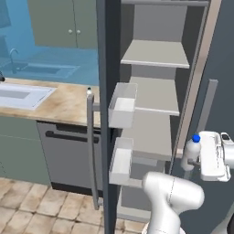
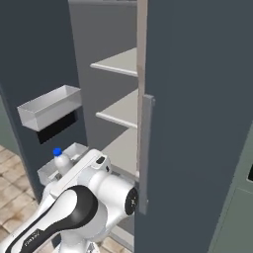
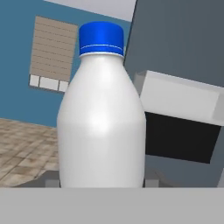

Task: Take the bottled waters from the counter and place them in the freezer to freeze. Close the freezer door after placing the bottles.

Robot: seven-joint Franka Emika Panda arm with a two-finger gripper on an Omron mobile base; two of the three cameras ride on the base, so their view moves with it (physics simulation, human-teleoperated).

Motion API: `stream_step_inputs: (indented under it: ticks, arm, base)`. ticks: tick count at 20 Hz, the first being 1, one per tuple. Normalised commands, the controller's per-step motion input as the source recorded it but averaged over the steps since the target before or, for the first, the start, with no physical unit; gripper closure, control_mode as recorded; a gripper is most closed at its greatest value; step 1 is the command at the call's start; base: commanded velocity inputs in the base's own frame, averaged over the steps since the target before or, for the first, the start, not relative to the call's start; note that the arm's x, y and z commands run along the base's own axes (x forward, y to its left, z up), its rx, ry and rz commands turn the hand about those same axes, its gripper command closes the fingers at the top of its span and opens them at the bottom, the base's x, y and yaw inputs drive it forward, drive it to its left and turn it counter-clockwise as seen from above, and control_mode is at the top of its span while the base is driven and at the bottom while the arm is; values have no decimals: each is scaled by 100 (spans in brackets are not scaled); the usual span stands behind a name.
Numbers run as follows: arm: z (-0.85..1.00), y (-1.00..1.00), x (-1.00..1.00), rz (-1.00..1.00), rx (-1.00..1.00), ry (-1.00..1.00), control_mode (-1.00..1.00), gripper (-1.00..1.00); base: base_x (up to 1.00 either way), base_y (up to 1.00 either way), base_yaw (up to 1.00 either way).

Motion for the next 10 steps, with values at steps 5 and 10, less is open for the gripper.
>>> stream_step_inputs:
  ticks: [5,10]
  arm:
    - [0,0,0,0,0,0,100,100]
    - [0,0,0,0,0,0,100,100]
  base:
    - [53,0,0]
    - [53,1,0]
